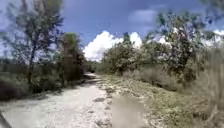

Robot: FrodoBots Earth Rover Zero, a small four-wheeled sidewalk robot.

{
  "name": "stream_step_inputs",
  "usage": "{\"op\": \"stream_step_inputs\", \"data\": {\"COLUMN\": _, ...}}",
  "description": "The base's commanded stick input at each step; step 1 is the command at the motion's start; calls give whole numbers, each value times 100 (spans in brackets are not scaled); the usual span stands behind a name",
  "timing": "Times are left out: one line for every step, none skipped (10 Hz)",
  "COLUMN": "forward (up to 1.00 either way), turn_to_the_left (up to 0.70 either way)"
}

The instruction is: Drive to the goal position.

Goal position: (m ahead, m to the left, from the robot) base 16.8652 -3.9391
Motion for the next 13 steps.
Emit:
{"op": "stream_step_inputs", "data": {"forward": 50, "turn_to_the_left": 43}}
{"op": "stream_step_inputs", "data": {"forward": 50, "turn_to_the_left": 9}}
{"op": "stream_step_inputs", "data": {"forward": 50, "turn_to_the_left": 0}}
{"op": "stream_step_inputs", "data": {"forward": 50, "turn_to_the_left": 0}}
{"op": "stream_step_inputs", "data": {"forward": 50, "turn_to_the_left": 0}}
{"op": "stream_step_inputs", "data": {"forward": 50, "turn_to_the_left": 0}}
{"op": "stream_step_inputs", "data": {"forward": 50, "turn_to_the_left": 0}}
{"op": "stream_step_inputs", "data": {"forward": 50, "turn_to_the_left": 0}}
{"op": "stream_step_inputs", "data": {"forward": 50, "turn_to_the_left": 0}}
{"op": "stream_step_inputs", "data": {"forward": 50, "turn_to_the_left": 0}}
{"op": "stream_step_inputs", "data": {"forward": 50, "turn_to_the_left": 0}}
{"op": "stream_step_inputs", "data": {"forward": 50, "turn_to_the_left": 0}}
{"op": "stream_step_inputs", "data": {"forward": 50, "turn_to_the_left": 0}}
